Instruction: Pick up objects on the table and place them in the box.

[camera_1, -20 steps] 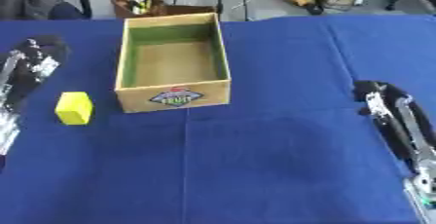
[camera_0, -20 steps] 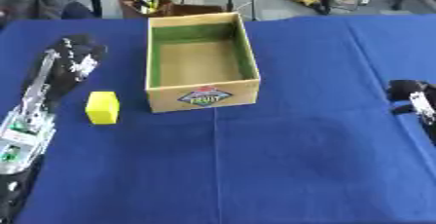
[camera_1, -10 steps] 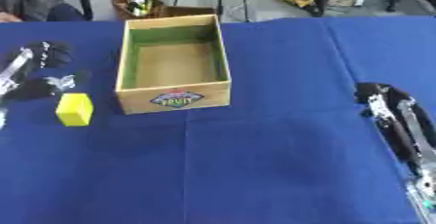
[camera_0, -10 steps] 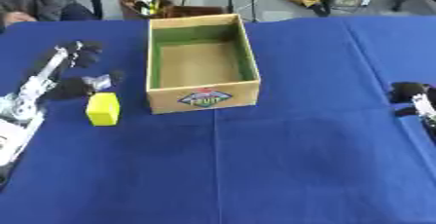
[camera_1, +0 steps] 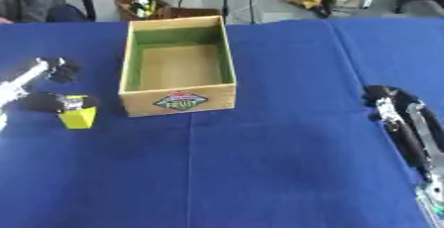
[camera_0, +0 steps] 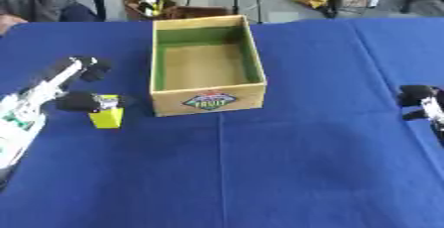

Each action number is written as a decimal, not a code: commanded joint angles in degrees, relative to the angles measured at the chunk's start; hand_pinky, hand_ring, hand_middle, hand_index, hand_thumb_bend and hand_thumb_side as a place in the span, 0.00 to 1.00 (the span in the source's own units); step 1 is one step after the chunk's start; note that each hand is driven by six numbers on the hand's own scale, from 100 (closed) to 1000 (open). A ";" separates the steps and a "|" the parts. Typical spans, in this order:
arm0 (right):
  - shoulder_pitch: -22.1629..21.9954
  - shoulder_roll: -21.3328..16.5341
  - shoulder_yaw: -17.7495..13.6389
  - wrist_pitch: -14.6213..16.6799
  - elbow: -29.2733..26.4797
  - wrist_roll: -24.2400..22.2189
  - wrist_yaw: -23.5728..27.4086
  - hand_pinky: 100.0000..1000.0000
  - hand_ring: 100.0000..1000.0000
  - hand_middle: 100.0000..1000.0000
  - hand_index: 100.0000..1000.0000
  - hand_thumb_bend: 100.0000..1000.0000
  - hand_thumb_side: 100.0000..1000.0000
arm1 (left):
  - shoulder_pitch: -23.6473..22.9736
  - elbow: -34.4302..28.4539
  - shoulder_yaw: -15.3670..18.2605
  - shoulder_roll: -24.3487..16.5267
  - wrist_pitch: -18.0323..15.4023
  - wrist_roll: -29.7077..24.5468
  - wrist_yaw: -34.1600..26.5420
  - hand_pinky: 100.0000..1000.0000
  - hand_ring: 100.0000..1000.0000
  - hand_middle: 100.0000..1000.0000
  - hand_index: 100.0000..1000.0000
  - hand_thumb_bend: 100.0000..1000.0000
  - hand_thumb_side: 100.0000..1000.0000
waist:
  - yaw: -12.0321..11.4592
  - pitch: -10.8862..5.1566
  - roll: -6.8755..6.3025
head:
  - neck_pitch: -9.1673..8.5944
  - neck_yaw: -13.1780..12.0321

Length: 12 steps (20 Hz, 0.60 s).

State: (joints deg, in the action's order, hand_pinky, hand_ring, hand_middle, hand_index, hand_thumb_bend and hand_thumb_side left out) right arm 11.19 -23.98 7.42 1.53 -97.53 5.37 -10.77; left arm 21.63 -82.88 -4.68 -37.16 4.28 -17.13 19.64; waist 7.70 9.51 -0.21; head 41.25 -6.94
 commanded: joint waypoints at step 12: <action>0.46 -1.09 -0.61 0.03 -0.77 0.09 -0.03 0.57 0.69 0.63 0.76 0.00 0.99 | 0.95 -0.58 5.82 -0.61 -5.17 -11.83 11.91 0.78 0.73 0.69 0.80 0.61 0.29 | -0.31 -1.05 0.06 | -0.34 0.43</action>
State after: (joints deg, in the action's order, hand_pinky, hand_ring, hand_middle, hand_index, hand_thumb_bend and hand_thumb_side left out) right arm 11.14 -23.98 7.41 1.53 -97.53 5.37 -10.77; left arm 21.70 -82.55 -0.27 -36.70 -0.32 -27.96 30.46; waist 7.43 9.37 -0.18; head 41.25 -6.66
